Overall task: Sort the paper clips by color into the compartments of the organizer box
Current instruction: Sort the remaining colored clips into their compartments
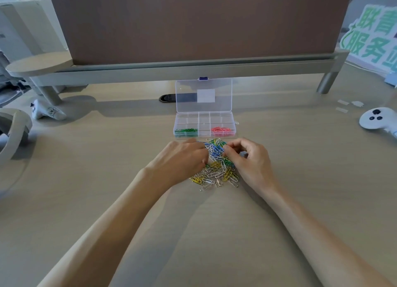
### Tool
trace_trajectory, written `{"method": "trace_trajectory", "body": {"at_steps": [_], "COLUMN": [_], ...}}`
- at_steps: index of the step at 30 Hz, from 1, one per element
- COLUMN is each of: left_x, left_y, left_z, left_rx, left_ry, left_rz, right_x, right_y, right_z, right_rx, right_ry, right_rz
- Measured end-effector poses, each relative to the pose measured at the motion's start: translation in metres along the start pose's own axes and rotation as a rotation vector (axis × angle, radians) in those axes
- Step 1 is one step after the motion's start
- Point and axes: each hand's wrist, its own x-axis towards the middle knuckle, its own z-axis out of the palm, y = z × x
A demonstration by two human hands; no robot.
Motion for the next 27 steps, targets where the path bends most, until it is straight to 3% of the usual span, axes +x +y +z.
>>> {"method": "trace_trajectory", "body": {"at_steps": [6,12,15,19,22,27], "left_x": [0.022,0.033,0.027,0.016,0.013,0.012], "left_y": [0.003,-0.002,-0.007,-0.012,-0.011,-0.003], "left_z": [-0.015,-0.009,-0.006,0.002,0.009,0.011], "left_rx": [0.283,0.300,0.111,-0.325,-0.613,-0.768], "left_ry": [-0.260,-0.298,-0.241,-0.108,-0.063,-0.004], "left_rz": [0.138,0.118,-0.001,-0.218,-0.268,-0.321], "right_x": [-0.001,-0.003,-0.004,-0.004,-0.003,-0.002], "right_y": [0.001,0.000,0.001,0.002,0.003,0.003], "right_z": [0.001,-0.004,-0.005,-0.004,-0.004,-0.005], "right_rx": [0.006,0.025,0.012,-0.027,-0.059,-0.087], "right_ry": [0.005,-0.003,0.003,-0.040,-0.059,-0.078], "right_rz": [0.017,0.001,0.001,-0.011,-0.031,-0.028]}}
